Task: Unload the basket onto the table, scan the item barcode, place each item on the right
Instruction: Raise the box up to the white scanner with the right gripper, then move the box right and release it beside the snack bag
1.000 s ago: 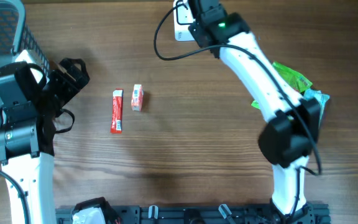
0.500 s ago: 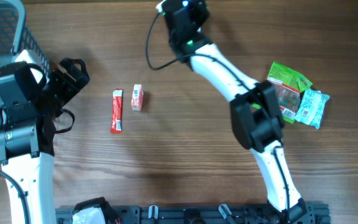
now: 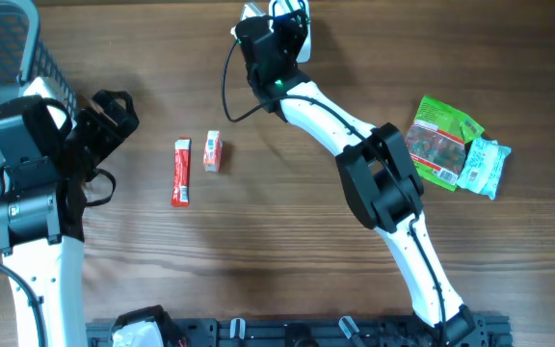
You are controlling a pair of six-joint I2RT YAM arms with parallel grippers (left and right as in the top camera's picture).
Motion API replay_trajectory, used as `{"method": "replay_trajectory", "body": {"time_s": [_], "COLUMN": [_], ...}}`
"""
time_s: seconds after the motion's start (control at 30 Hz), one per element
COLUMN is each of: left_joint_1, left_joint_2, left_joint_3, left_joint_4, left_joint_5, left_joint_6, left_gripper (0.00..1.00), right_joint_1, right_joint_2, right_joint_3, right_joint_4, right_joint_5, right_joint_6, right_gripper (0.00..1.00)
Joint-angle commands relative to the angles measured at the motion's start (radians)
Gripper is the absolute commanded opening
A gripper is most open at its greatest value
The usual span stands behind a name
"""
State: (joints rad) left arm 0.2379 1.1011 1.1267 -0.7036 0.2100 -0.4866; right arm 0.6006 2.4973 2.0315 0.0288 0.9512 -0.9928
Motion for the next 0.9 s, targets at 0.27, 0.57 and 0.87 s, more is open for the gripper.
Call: {"method": "replay_trajectory", "body": {"time_s": [0.27,0.57,0.87], "left_joint_1": [0.006,0.006,0.006], "left_joint_2": [-0.002,-0.002,-0.002], "left_joint_3": [0.000,0.000,0.000], "left_joint_4": [0.002,0.002,0.002], "left_joint_5": [0.002,0.002,0.002], "left_joint_6": [0.012,0.012,0.012], "left_gripper": [1.00,1.00,1.00], "right_joint_1": [0.021,-0.130,-0.284], "right_joint_2": [-0.574,-0.703,-0.701], "right_joint_3": [0.006,-0.005,-0.388], "right_joint_4": [-0.801,-1.406,-1.338], "right_joint_5": [-0.301,-0.897,-0.930], "right_joint_6": [0.614,0.885,0.951], "right_gripper": [0.18,0.19,0.15]}}
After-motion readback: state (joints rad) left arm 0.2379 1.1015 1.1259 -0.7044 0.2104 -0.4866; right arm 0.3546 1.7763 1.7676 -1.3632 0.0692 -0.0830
